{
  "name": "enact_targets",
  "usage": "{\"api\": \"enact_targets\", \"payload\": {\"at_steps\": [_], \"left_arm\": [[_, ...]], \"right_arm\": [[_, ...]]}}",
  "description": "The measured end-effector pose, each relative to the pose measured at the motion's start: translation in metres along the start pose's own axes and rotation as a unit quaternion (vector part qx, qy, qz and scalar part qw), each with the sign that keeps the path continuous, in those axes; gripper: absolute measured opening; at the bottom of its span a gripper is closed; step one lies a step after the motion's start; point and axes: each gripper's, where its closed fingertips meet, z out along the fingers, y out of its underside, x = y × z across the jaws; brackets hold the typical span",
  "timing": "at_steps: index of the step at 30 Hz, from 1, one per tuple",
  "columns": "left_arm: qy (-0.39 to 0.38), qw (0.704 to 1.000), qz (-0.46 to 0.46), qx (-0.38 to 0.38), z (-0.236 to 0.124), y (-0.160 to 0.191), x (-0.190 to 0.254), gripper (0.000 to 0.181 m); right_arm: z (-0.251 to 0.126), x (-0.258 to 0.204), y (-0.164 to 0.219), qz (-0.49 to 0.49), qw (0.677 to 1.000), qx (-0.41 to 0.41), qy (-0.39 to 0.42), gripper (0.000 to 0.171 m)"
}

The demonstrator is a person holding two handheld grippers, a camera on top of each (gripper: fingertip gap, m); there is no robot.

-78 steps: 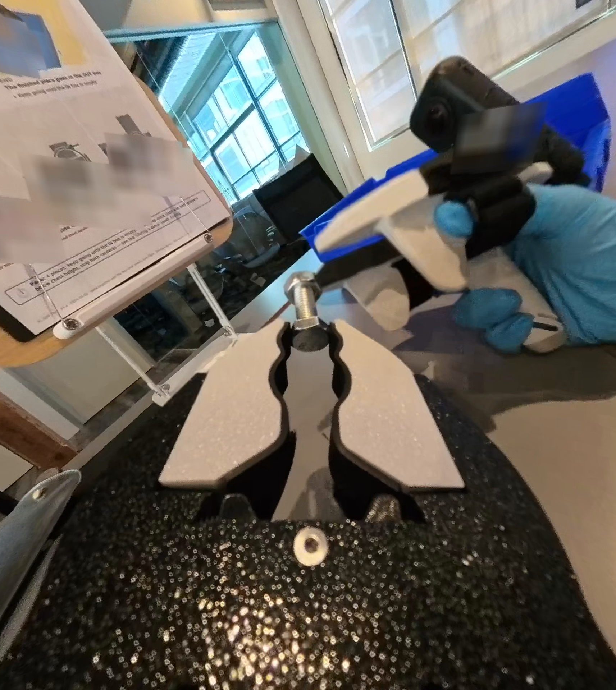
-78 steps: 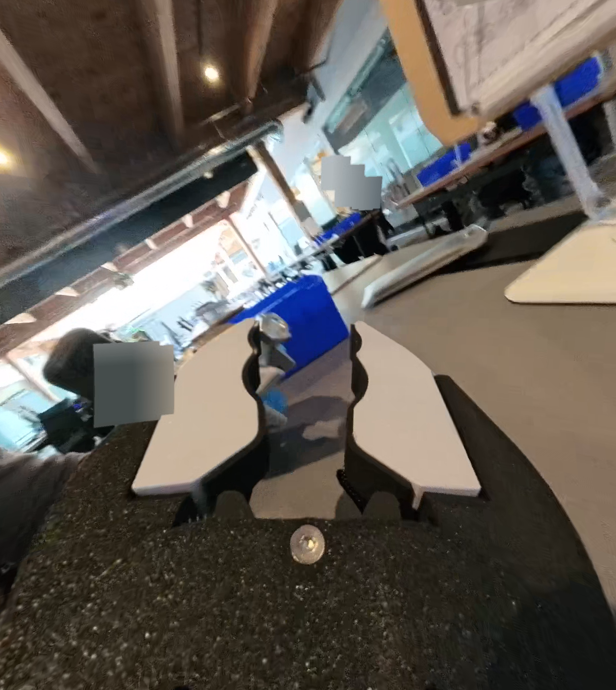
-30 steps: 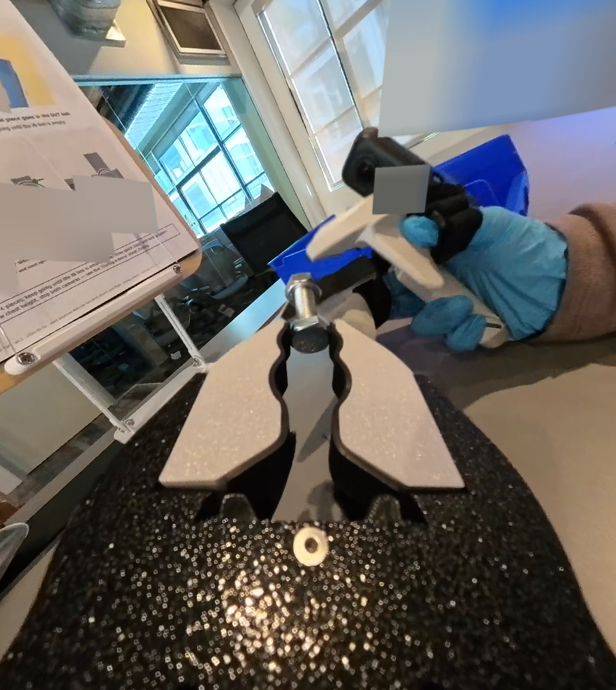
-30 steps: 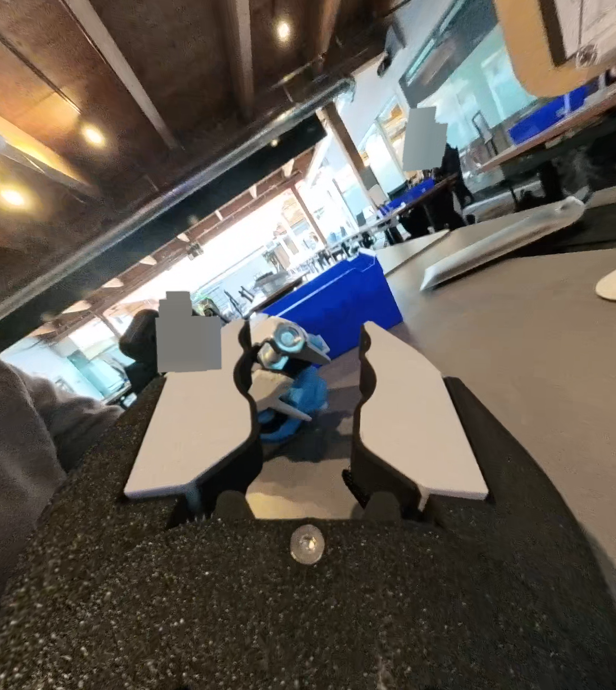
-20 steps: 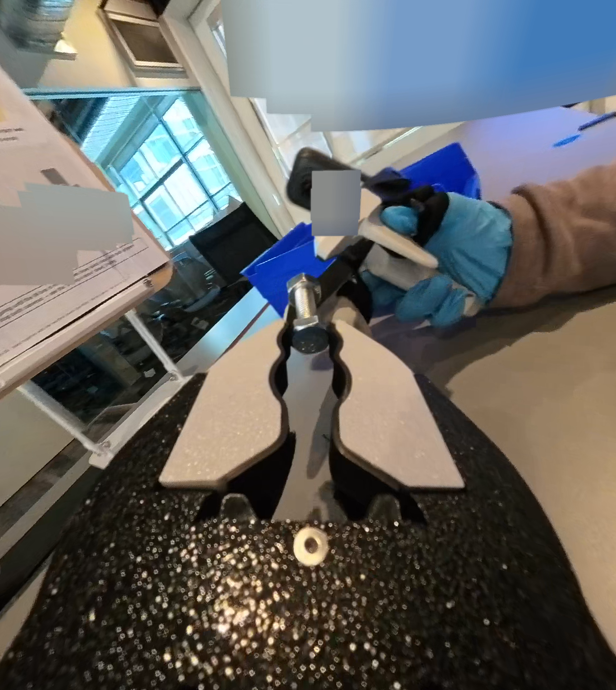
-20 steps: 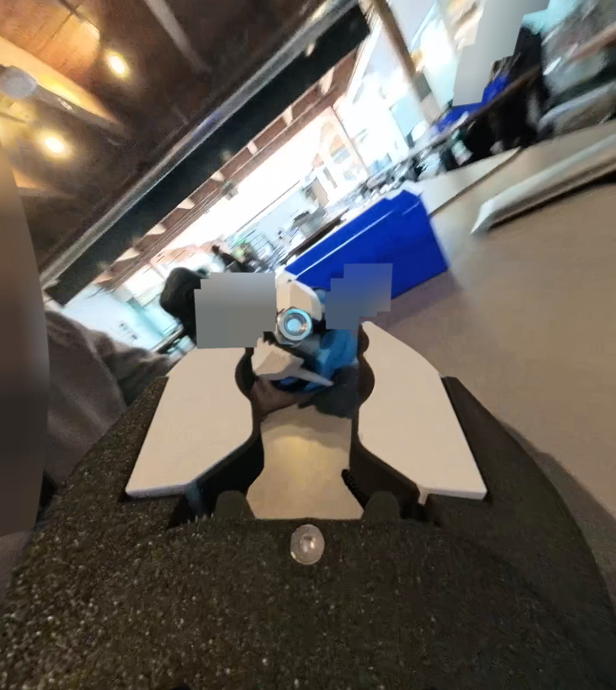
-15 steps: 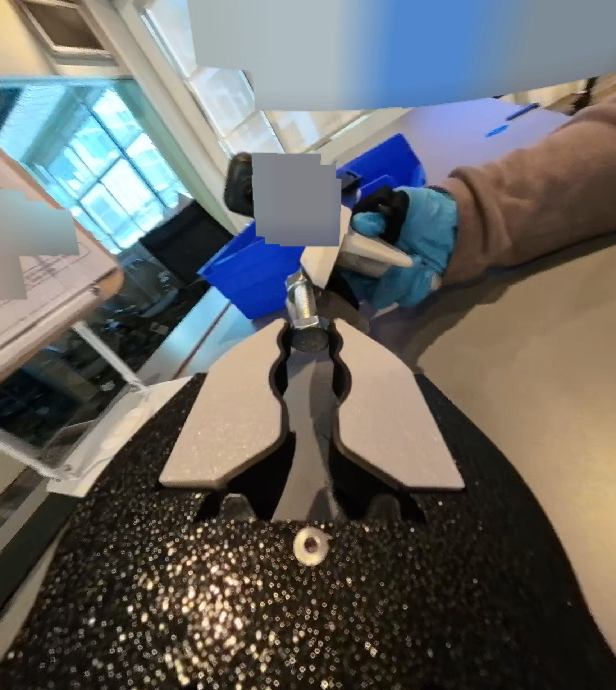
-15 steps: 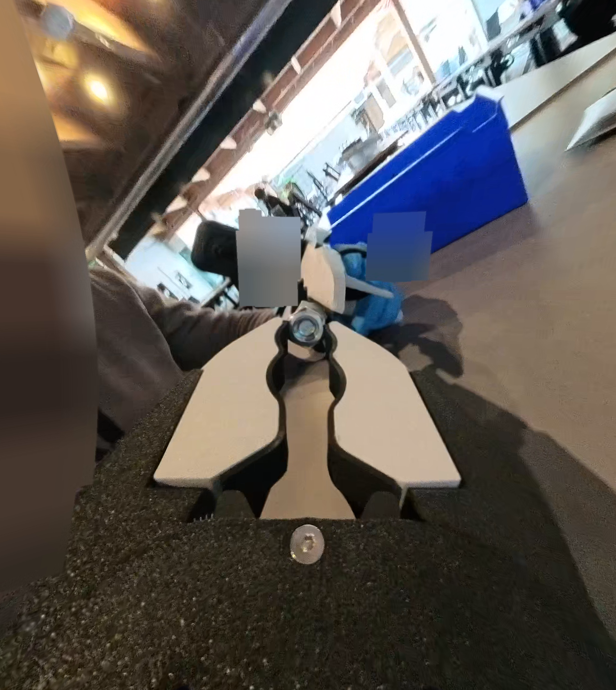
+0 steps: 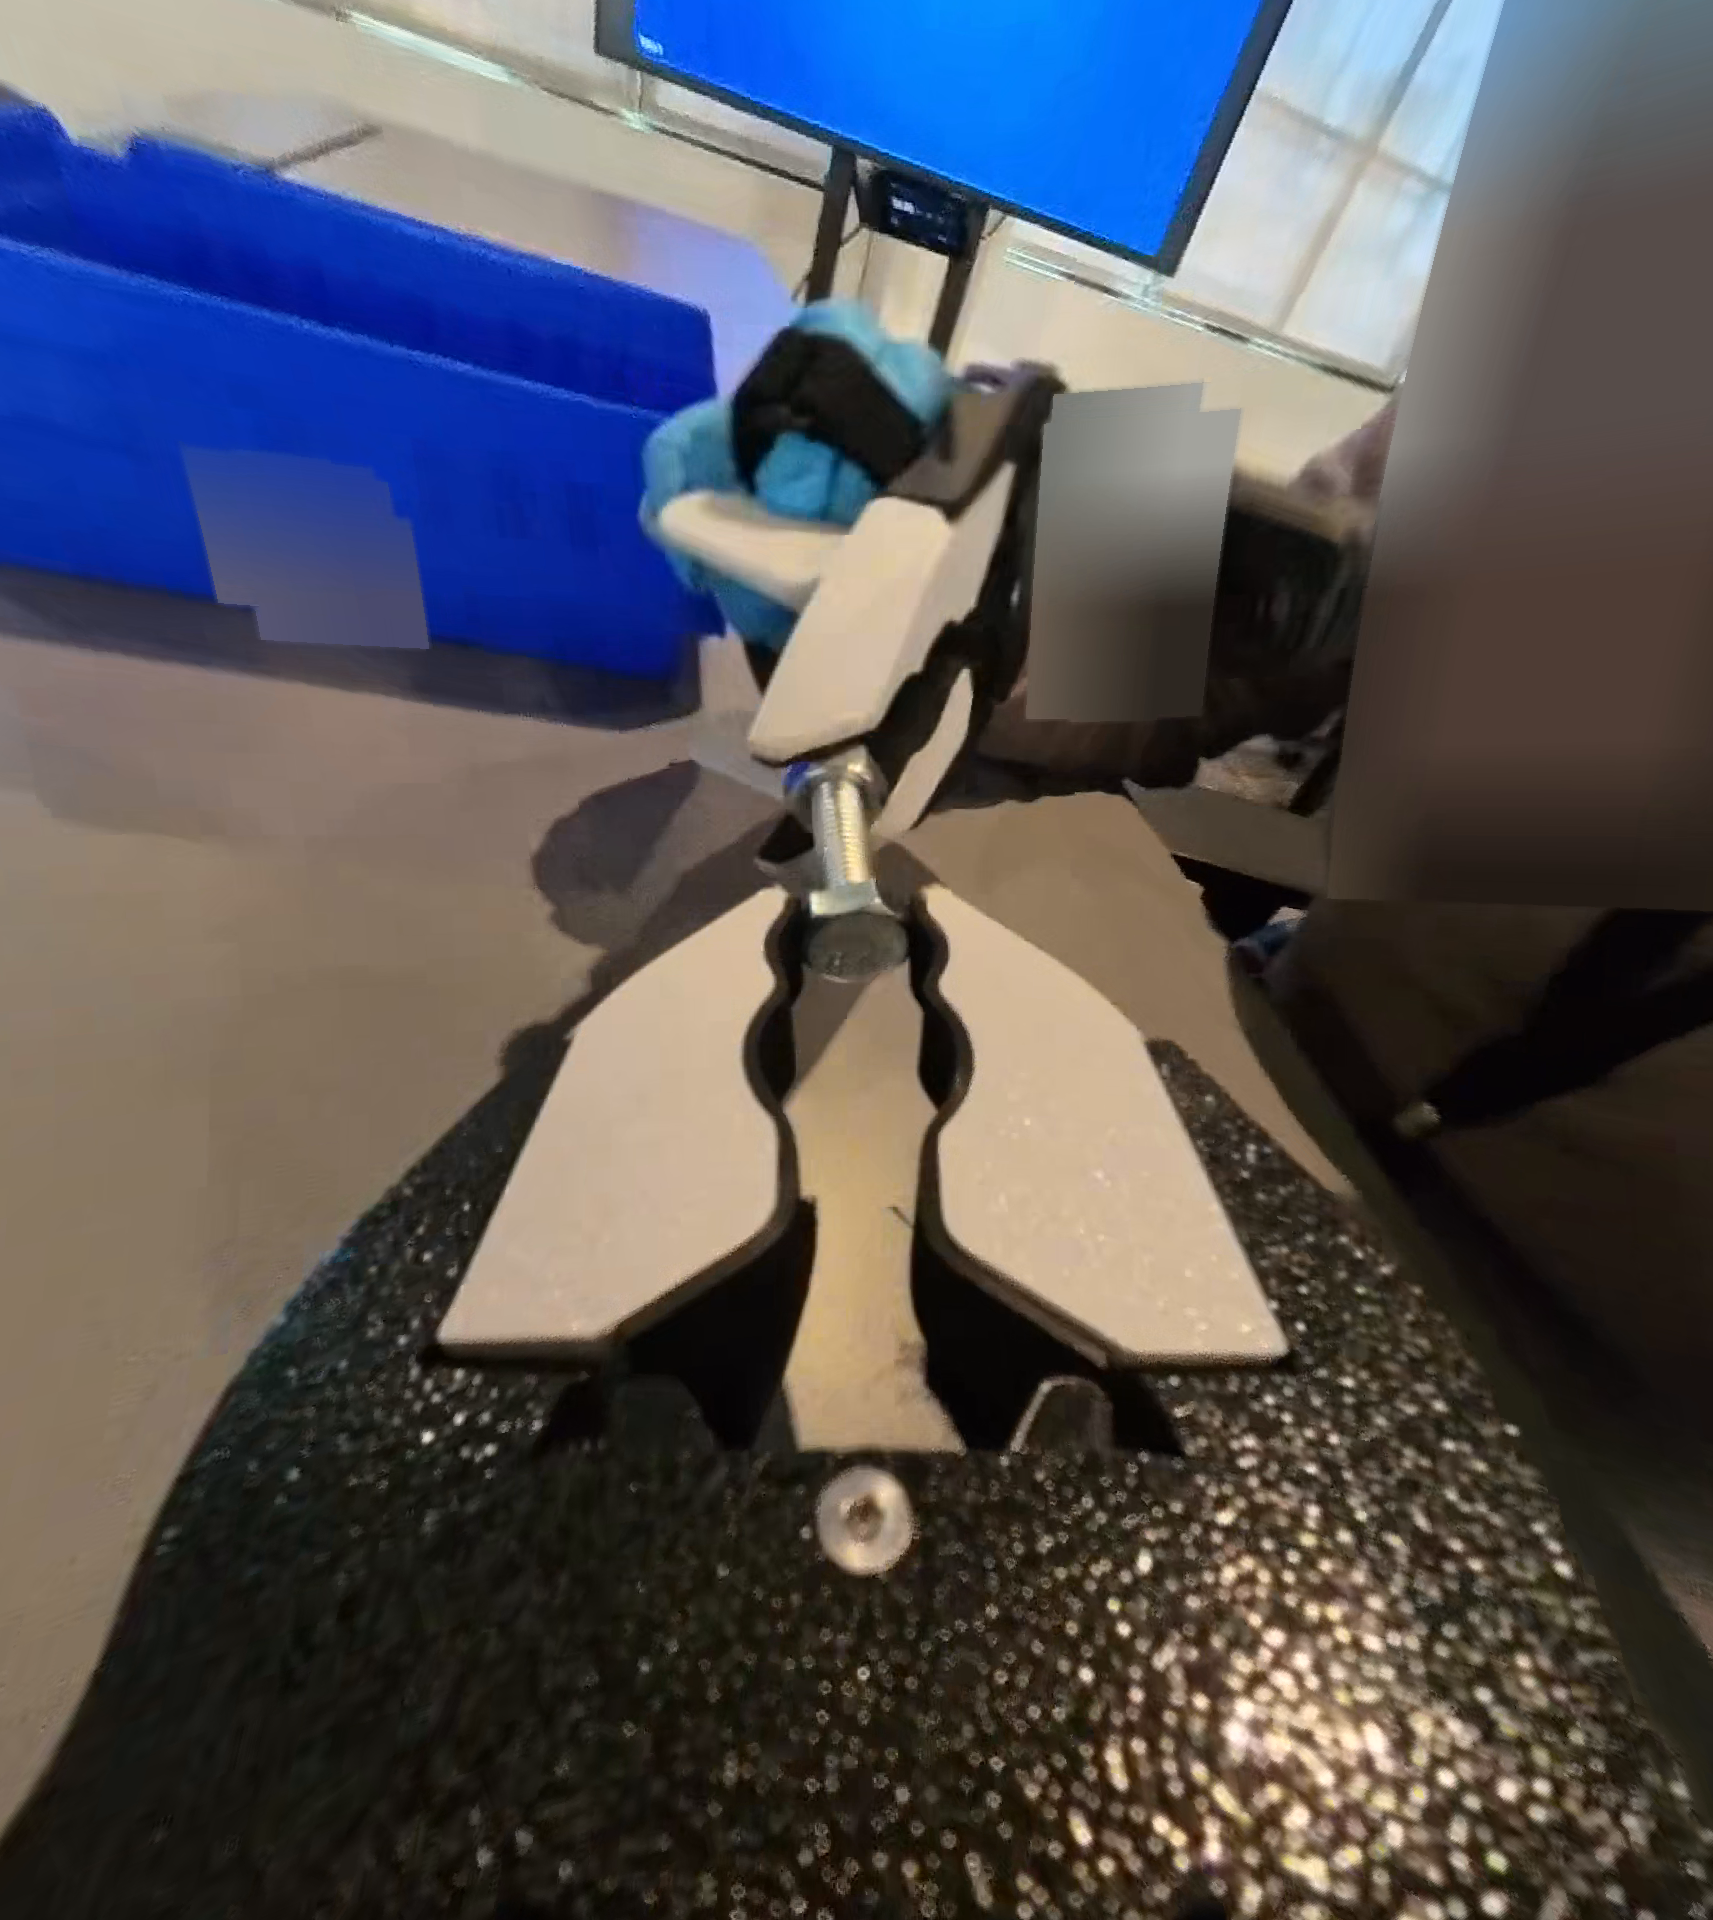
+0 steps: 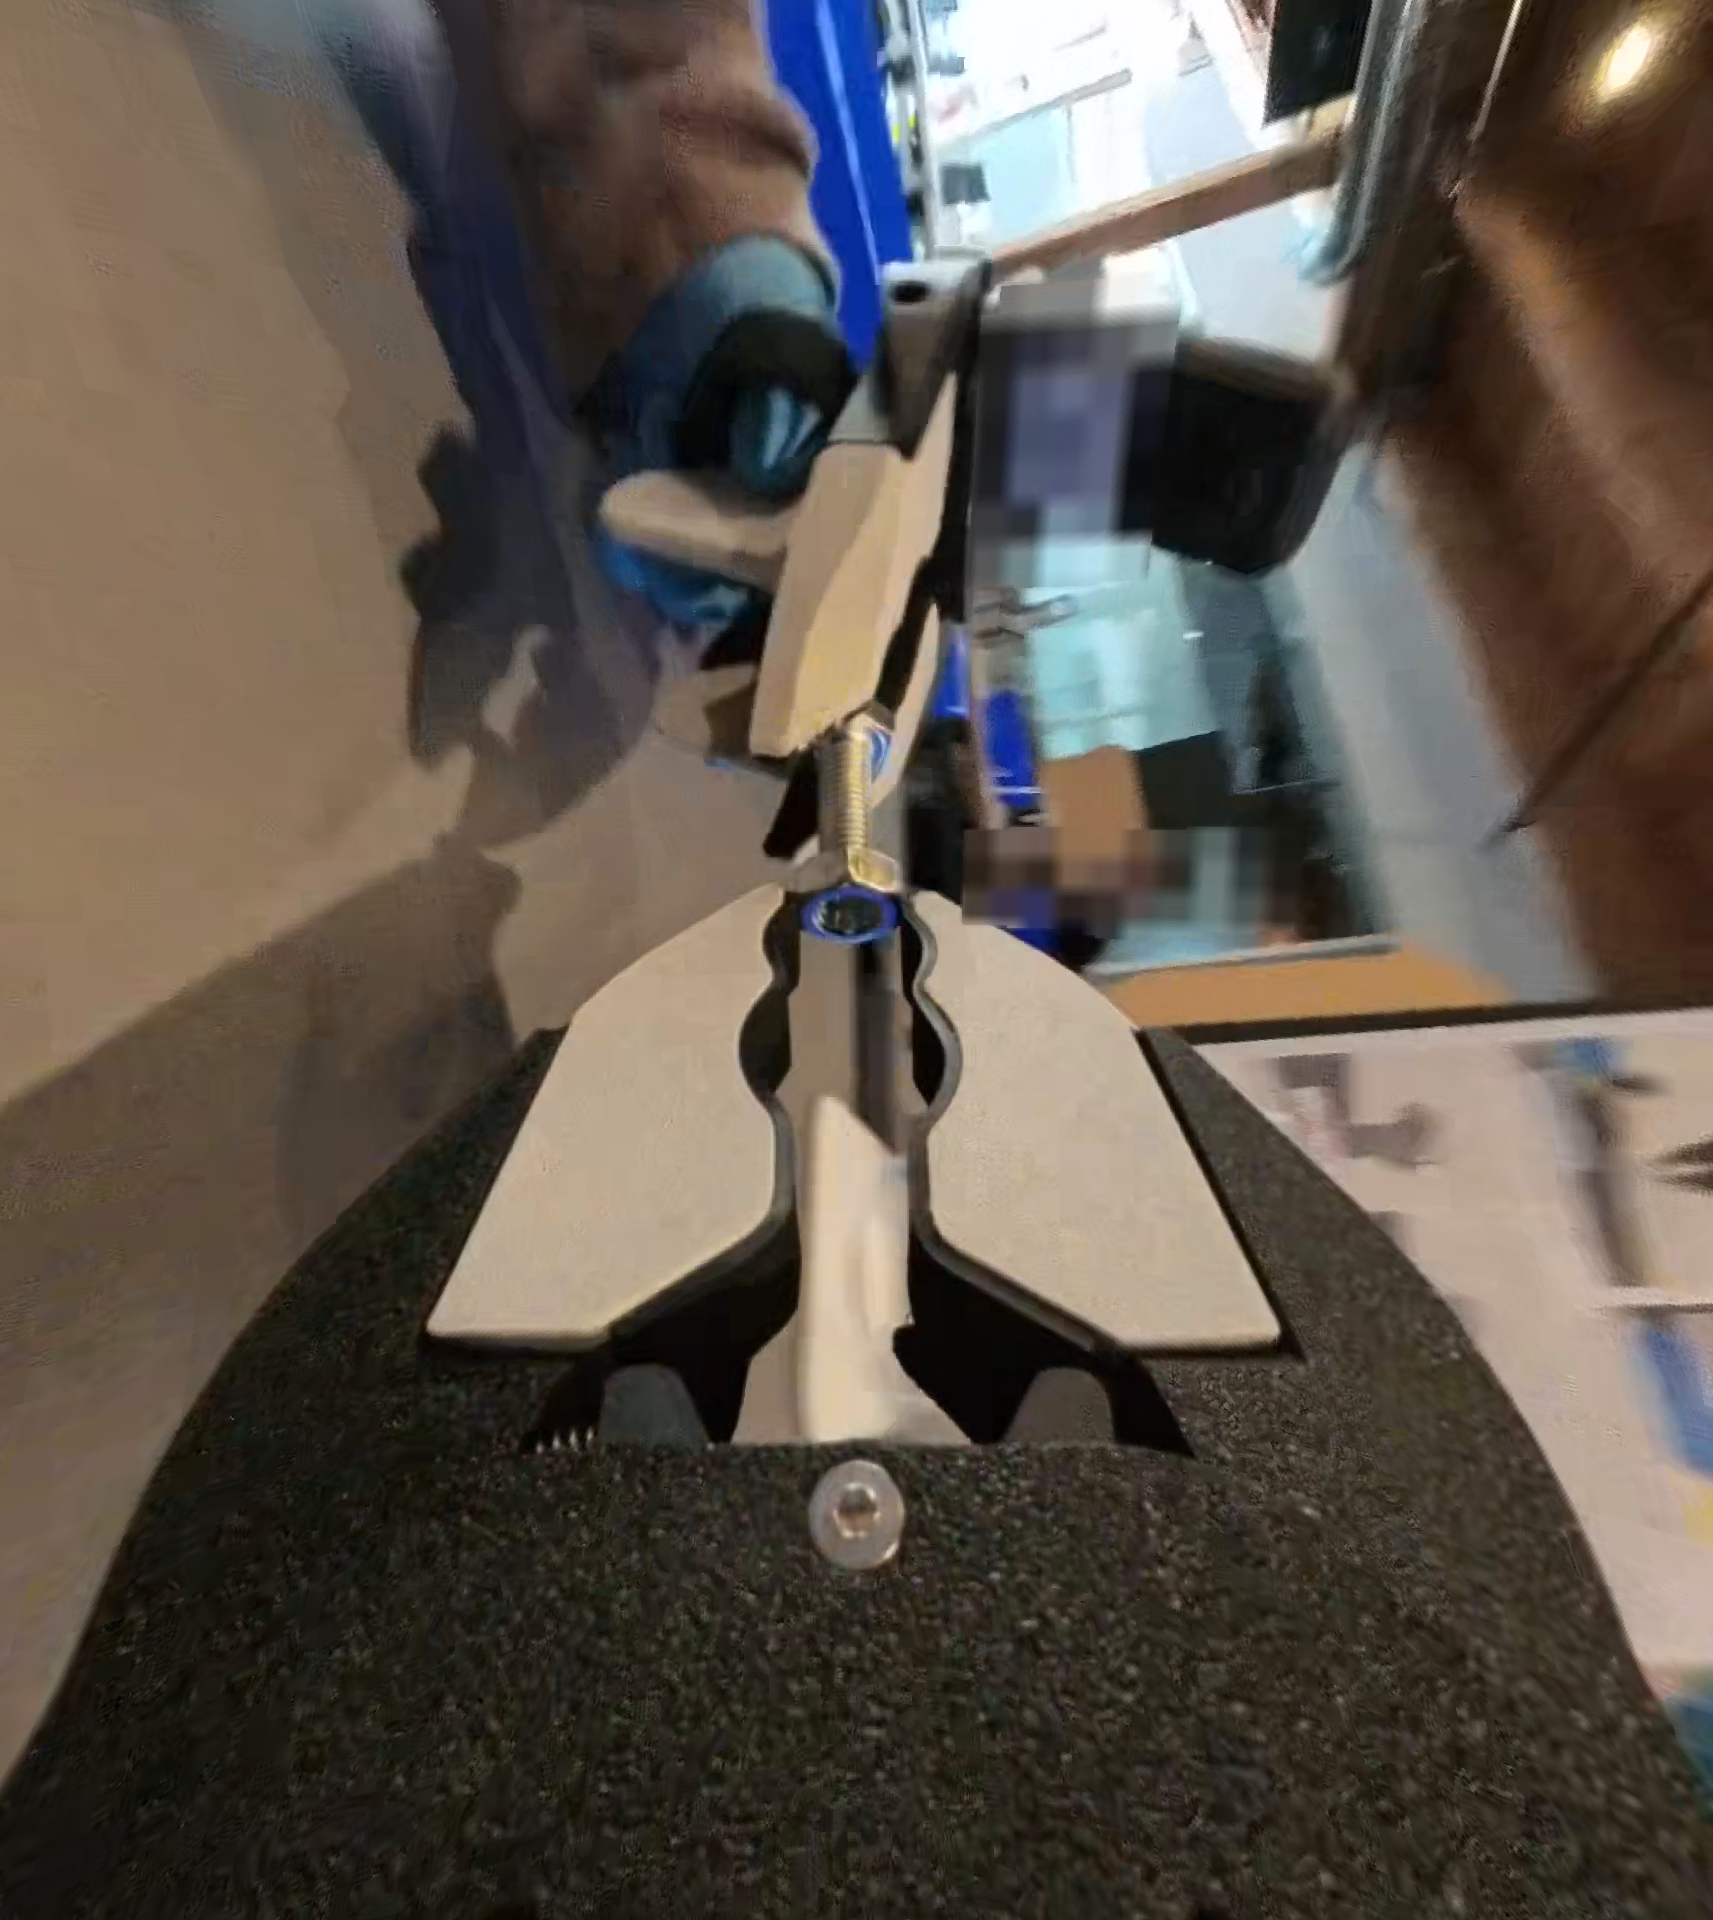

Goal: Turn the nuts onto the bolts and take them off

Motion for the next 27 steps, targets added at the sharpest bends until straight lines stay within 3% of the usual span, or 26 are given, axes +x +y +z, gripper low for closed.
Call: {"api": "enact_targets", "payload": {"at_steps": [2,4,6,10,15,18,20,23,25,27], "left_arm": [[0.017,1.000,-0.024,0.002,-0.001,0.001,0.004,0.020],[0.034,0.999,-0.042,0.007,-0.004,-0.002,0.009,0.020],[0.042,0.997,-0.056,0.004,-0.005,-0.002,0.012,0.019],[0.049,0.996,-0.068,0.000,-0.003,-0.003,0.017,0.019],[0.122,0.986,-0.117,0.002,-0.005,-0.007,0.034,0.020],[0.151,0.975,-0.151,0.059,-0.018,-0.019,0.037,0.019],[0.114,0.982,-0.129,0.083,-0.023,-0.025,0.032,0.019],[0.013,0.993,-0.058,0.099,-0.027,-0.035,0.026,0.020],[-0.079,0.990,-0.016,0.119,-0.037,-0.045,0.022,0.020],[-0.178,0.972,-0.008,0.151,-0.060,-0.053,0.019,0.020]], "right_arm": [[-0.001,0.004,-0.003,-0.122,0.990,-0.030,0.057,0.018],[-0.003,0.010,-0.010,-0.259,0.955,-0.061,0.127,0.018],[-0.005,0.012,-0.014,-0.329,0.926,-0.073,0.168,0.018],[-0.008,0.014,-0.017,-0.328,0.927,-0.061,0.174,0.018],[-0.016,0.021,-0.030,-0.399,0.888,-0.060,0.222,0.018],[-0.027,0.036,-0.011,-0.405,0.878,-0.101,0.233,0.018],[-0.025,0.036,0.007,-0.345,0.908,-0.122,0.202,0.018],[-0.008,0.028,0.013,-0.108,0.980,-0.117,0.118,0.018],[0.006,0.027,0.003,0.044,0.994,-0.083,0.059,0.018],[0.023,0.034,-0.007,0.150,0.988,-0.044,0.021,0.017]]}}
